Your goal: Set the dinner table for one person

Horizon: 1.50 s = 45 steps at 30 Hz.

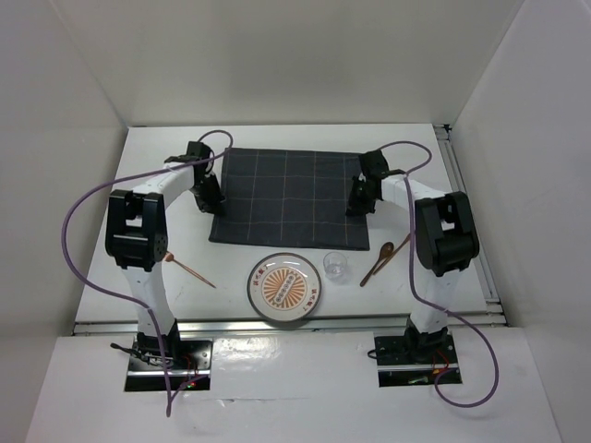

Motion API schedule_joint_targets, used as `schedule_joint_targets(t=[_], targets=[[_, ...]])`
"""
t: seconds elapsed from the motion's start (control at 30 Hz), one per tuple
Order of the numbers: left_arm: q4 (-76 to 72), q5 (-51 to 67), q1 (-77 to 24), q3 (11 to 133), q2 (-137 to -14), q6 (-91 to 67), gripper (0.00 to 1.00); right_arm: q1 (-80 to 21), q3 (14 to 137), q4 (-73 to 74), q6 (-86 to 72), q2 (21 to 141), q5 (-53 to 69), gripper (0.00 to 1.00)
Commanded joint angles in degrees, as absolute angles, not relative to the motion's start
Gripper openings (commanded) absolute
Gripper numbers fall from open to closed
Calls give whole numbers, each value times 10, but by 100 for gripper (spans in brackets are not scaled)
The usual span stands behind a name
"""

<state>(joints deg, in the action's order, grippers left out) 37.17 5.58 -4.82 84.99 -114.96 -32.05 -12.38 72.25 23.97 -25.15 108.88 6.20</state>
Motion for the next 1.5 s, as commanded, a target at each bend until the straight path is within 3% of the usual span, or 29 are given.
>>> schedule_joint_targets(t=[0.0, 0.37, 0.53, 0.57, 0.6, 0.7, 0.83, 0.93, 1.0, 1.2, 1.37, 1.47], targets=[[362, 44, -48, 832, -1128, -336, 0, -120, 752, 219, -262, 1129, 54, 0], [362, 38, -48, 821, -1122, -336, 0, -115, 817, 251, -245, 1172, 46, 0], [401, 20, -48, 861, -1097, -325, 0, -121, 858, 301, -239, 1069, 56, 0], [409, 20, -48, 888, -1084, -319, 0, -121, 864, 307, -233, 1047, 49, 3], [427, 14, -48, 903, -1078, -312, 0, -127, 871, 307, -233, 1026, 49, 31], [462, 3, -48, 955, -1046, -296, 3, -127, 855, 341, -222, 931, 38, 69], [474, 3, -48, 955, -964, -274, 17, -133, 768, 392, -221, 847, 53, 77], [474, 9, -48, 916, -905, -268, 22, -152, 684, 429, -237, 782, 81, 78], [468, 14, -48, 879, -861, -268, 23, -179, 624, 429, -257, 750, 94, 85], [452, 58, -48, 817, -824, -273, 26, -248, 525, 406, -315, 703, 100, 87], [460, 106, -48, 824, -824, -280, 26, -266, 476, 366, -330, 714, 99, 66], [460, 113, -48, 824, -811, -280, 26, -279, 463, 342, -345, 729, 92, 64]])
